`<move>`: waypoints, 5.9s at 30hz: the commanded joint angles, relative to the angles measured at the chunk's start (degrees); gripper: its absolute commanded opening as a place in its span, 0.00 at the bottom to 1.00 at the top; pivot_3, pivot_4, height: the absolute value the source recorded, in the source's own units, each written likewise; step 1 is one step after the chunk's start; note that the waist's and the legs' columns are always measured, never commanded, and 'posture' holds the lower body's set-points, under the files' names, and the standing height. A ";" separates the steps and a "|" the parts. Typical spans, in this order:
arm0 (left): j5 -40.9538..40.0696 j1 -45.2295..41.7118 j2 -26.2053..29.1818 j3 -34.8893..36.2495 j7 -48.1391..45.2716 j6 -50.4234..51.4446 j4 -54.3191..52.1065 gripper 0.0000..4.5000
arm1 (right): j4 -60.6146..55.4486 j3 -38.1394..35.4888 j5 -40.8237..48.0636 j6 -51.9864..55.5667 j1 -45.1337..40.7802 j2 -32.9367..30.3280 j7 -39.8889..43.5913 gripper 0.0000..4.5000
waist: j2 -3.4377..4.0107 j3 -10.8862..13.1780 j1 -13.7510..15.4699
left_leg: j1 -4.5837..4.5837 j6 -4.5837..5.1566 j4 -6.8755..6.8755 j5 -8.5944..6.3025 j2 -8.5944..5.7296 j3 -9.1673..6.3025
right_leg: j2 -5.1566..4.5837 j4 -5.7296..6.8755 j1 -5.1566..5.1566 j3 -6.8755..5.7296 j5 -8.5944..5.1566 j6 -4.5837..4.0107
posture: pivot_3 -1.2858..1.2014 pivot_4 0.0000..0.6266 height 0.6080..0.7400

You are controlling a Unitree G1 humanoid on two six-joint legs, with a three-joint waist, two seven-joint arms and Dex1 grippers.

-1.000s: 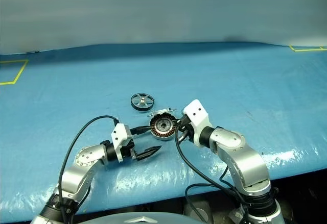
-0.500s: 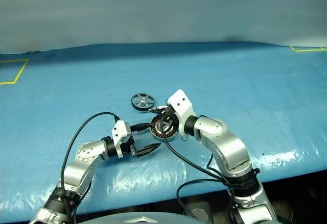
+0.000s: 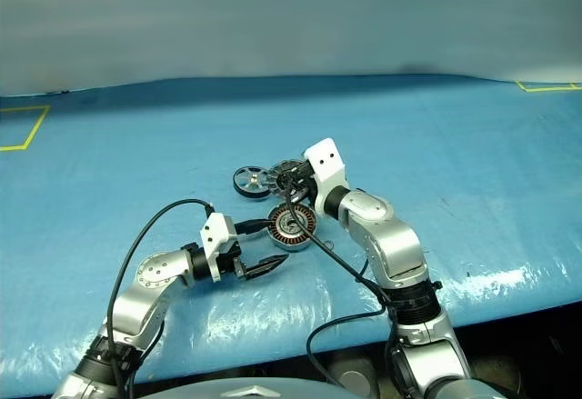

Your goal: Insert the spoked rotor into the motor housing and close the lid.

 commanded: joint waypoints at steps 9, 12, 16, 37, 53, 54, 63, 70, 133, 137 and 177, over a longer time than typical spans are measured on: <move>0.12 -0.56 0.27 -0.48 0.28 1.73 -4.07 0.95 | -5.71 -1.87 5.03 -5.38 2.46 3.06 2.58 0.03 | 0.03 0.02 0.02 | 0.00 0.07 0.00 -0.04 0.01 -0.01 | 0.01 0.01 -0.01 0.01 0.00 0.00 | 0.52 0.24 1.00; 0.08 -0.64 0.08 -0.31 0.54 1.80 -4.29 0.95 | -8.90 -2.49 7.20 -6.12 3.20 2.89 4.09 0.03 | 0.07 0.05 -0.01 | 0.00 0.07 0.00 -0.04 0.01 0.01 | 0.01 0.00 -0.02 0.03 0.01 0.02 | 0.52 0.24 1.00; 0.76 -0.71 0.29 -0.11 0.95 1.02 -4.24 0.95 | -12.95 -2.21 9.73 -5.80 4.45 0.54 7.02 0.03 | 0.08 0.05 -0.01 | 0.00 0.09 0.00 -0.05 0.02 -0.02 | 0.01 0.00 -0.01 0.01 0.01 0.02 | 0.52 0.24 1.00; -4.97 8.87 7.89 6.24 -3.98 -2.22 -9.57 0.95 | -21.74 -2.53 1.24 -11.49 28.07 -17.10 5.14 0.17 | 0.08 0.05 0.34 | 0.02 0.11 0.01 -0.07 0.02 0.03 | -0.04 0.01 -0.02 0.07 -0.26 -0.25 | 0.52 0.24 1.00; -4.59 6.56 5.61 3.90 -4.36 -2.55 -7.24 0.95 | -11.56 0.58 -3.47 -18.07 30.66 -16.59 6.55 0.67 | 0.07 0.05 0.35 | 0.06 0.13 0.02 -0.08 0.01 0.07 | 0.00 0.02 0.01 0.14 -0.22 -0.29 | 0.52 0.24 1.00; -4.73 6.65 5.78 4.10 -4.72 -2.83 -6.95 0.95 | -10.90 0.75 -3.86 -18.73 30.67 -16.51 6.65 0.67 | 0.07 0.05 0.35 | 0.07 0.13 0.02 -0.08 0.01 0.07 | 0.00 0.02 0.01 0.14 -0.22 -0.30 | 0.52 0.24 1.00; -4.62 6.32 6.19 4.49 -5.40 -3.26 -6.24 0.95 | -5.97 2.52 -7.42 -21.37 29.73 -16.19 7.22 0.67 | 0.06 0.04 0.31 | 0.10 0.13 0.03 -0.08 0.02 0.09 | 0.01 0.02 0.03 0.16 -0.23 -0.27 | 0.52 0.24 1.00; -4.81 6.19 6.34 4.92 -5.35 -3.11 -6.01 0.95 | -4.36 2.98 -8.38 -21.39 30.19 -16.03 7.70 0.63 | 0.03 0.02 0.31 | 0.15 0.12 0.03 -0.07 0.03 0.09 | 0.02 0.03 0.07 0.17 -0.23 -0.28 | 0.52 0.24 1.00; -2.21 7.84 5.58 3.44 -0.14 -2.84 -8.49 0.95 | 3.00 10.33 -8.42 -17.69 9.28 -10.19 15.90 0.16 | 0.00 -0.01 0.12 | 0.19 0.11 0.09 -0.07 0.03 0.27 | 0.06 0.04 0.05 0.35 -0.01 -0.03 | 0.52 0.24 1.00; -1.48 7.54 5.74 3.24 -0.17 -3.15 -8.08 0.95 | 4.36 10.48 -9.06 -17.89 9.06 -9.88 15.37 0.16 | 0.00 -0.01 0.06 | 0.19 0.10 0.08 -0.07 0.03 0.27 | 0.06 0.04 0.05 0.35 -0.01 -0.03 | 0.52 0.24 1.00; -1.15 6.79 5.70 3.36 -0.52 -2.69 -6.18 0.95 | 7.45 7.80 -9.15 -22.75 8.97 -7.45 13.57 0.01 | 0.00 -0.02 0.03 | 0.23 0.14 0.09 -0.08 0.03 0.30 | 0.06 0.06 0.05 0.40 -0.02 -0.05 | 0.52 0.24 1.00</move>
